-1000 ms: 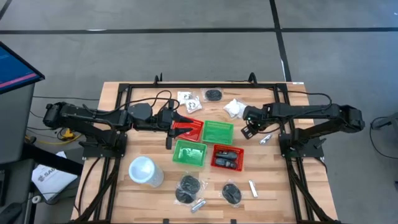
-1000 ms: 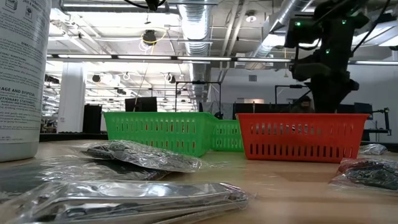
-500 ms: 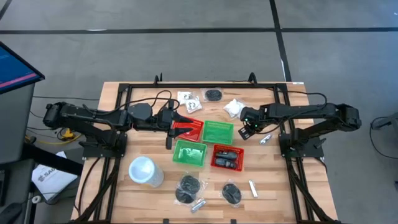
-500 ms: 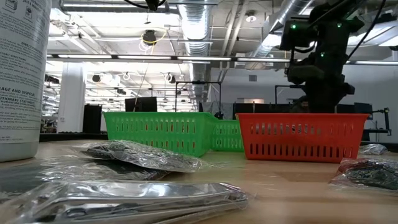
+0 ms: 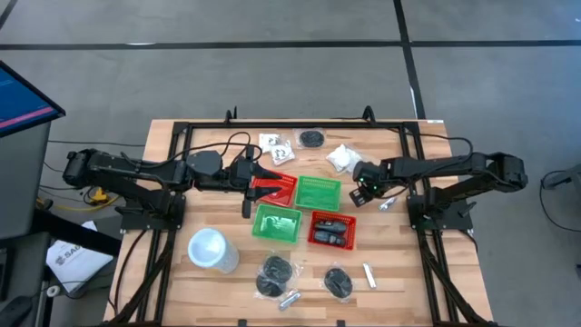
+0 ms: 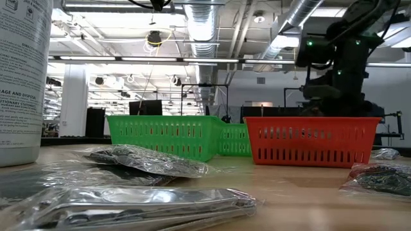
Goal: Pick & Place Travel size toiletries
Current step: Put the silver nail cutter into the top left red bin
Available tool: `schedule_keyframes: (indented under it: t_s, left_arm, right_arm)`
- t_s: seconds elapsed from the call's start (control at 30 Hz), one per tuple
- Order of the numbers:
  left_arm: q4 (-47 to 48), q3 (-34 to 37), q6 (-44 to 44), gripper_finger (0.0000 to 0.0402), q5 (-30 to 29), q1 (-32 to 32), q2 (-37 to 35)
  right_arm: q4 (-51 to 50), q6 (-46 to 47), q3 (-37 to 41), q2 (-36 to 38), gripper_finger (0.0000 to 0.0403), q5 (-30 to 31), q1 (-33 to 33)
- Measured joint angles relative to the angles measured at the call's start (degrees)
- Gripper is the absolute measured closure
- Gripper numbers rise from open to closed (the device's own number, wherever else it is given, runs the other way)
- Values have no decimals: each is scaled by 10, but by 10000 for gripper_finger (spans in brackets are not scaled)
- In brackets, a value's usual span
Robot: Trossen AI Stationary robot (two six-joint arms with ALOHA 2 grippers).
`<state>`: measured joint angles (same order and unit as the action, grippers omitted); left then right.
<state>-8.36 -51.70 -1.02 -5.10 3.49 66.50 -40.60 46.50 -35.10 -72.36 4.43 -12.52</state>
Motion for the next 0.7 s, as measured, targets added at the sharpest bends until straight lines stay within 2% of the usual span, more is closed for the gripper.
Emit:
schedule_keyframes:
  t_s: [0.1, 0.27, 0.47, 0.7]
  left_arm:
    - [0, 0, 0, 271, 0, 0, 0]
    - [0, 0, 0, 271, 0, 0, 0]
    - [0, 0, 0, 271, 0, 0, 0]
    - [0, 0, 0, 271, 0, 0, 0]
  right_arm:
    - [10, -29, 2, 0, 285, 0, 0]
    - [10, -24, 2, 0, 285, -5, -6]
    - [15, -211, -14, 0, 285, -89, 2]
    - [-45, -353, -55, 0, 285, -91, 5]
